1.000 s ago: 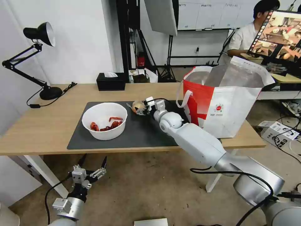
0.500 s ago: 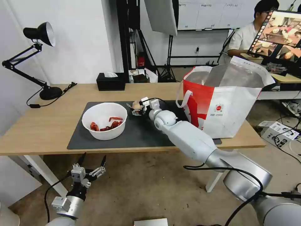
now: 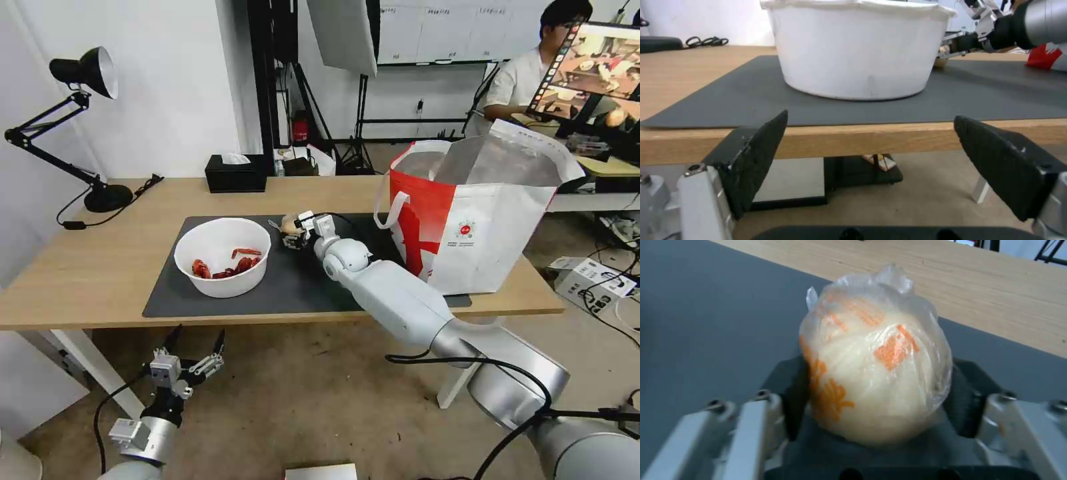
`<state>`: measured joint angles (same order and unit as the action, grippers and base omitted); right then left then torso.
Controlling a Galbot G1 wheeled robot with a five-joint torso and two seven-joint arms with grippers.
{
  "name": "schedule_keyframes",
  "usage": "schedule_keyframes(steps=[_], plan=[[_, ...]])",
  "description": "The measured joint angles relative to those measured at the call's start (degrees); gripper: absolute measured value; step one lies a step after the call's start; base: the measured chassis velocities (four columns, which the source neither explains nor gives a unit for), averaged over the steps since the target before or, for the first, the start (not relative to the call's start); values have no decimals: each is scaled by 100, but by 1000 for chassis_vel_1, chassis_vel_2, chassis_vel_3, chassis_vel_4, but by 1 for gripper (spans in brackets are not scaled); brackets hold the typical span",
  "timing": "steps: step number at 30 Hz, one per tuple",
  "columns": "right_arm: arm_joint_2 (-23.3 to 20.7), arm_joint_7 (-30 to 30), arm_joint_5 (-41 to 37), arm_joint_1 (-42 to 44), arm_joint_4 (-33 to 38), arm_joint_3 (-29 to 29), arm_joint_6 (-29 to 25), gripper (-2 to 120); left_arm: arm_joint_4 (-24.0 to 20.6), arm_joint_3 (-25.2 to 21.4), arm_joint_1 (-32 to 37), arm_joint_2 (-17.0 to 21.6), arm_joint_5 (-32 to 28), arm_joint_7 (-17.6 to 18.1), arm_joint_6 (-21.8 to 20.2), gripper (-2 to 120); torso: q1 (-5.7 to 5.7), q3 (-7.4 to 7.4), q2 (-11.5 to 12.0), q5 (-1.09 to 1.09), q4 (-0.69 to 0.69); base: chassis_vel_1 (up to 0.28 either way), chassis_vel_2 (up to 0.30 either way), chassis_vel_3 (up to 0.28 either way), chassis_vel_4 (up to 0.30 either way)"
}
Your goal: Pick up the trash from the table and place it into the takeout bag.
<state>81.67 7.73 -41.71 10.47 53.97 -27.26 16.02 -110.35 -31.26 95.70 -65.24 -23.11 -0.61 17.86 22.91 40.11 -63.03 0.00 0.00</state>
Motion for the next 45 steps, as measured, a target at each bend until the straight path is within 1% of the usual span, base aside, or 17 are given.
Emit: schedule_keyframes(steps=[1,4,5,8,10,12,18,21,25,26,29,30,32,33,35,40,45], plan=[[0,0,0,0,0,0,0,61,0,0,0,0,0,0,0,100,0,0,0,0,0,0,0,0,0],[-42,35,-6,32,39,12,-4,46,-1,0,2,-3,0,1,1,100,0,0,0,0,0,0,0,0,0],[-42,35,-6,32,39,12,-4,46,-1,0,2,-3,0,1,1,100,0,0,0,0,0,0,0,0,0],[-122,117,-93,103,180,30,-39,32,-2,7,2,-10,0,2,2,100,0,0,0,0,0,0,0,0,0],[-146,143,-120,124,229,30,-50,28,-2,10,3,-11,0,3,2,100,0,0,0,0,0,0,0,0,0],[-224,199,-153,181,365,31,-101,17,-6,21,3,-13,-1,5,2,100,0,0,0,0,0,0,0,0,0],[-400,276,-116,289,665,39,-256,7,-31,33,3,-6,0,13,2,100,0,0,0,0,0,0,0,0,0],[-546,385,154,395,995,85,-471,7,-63,30,11,-3,-2,20,1,100,0,0,0,0,0,0,0,0,0],[-936,896,954,768,2026,194,-1057,7,-99,3,62,-7,-3,26,-1,100,0,0,0,1,0,0,0,0,0],[-936,896,954,768,2026,194,-1057,7,-99,3,62,-7,-3,26,-1,100,0,0,0,1,0,0,0,0,0],[-1154,1676,1498,1105,2875,312,-1200,6,-123,5,102,-25,15,29,-3,100,0,-1,0,1,0,0,0,0,0],[-1154,1676,1498,1105,2875,312,-1200,6,-123,5,102,-25,15,29,-3,100,0,-1,0,1,0,0,0,0,0],[-1237,2130,1838,1309,3310,445,-1212,6,-145,16,121,-33,26,33,-8,100,0,0,0,0,0,0,0,0,0],[-1237,2130,1838,1309,3310,445,-1212,6,-145,16,121,-33,26,33,-8,100,0,0,0,0,0,0,0,0,0],[-1299,2476,2206,1509,3700,684,-1214,6,-179,19,165,-34,35,42,-22,100,0,0,0,1,-1,0,0,0,0],[-1375,2762,2667,1669,4134,1081,-1178,6,-241,-29,244,-18,42,48,-32,100,0,-1,0,1,0,0,0,0,0],[-1607,3230,2793,1729,4625,1502,-781,6,-279,-68,300,-34,56,49,-33,100,0,-1,0,1,0,0,0,0,0]])
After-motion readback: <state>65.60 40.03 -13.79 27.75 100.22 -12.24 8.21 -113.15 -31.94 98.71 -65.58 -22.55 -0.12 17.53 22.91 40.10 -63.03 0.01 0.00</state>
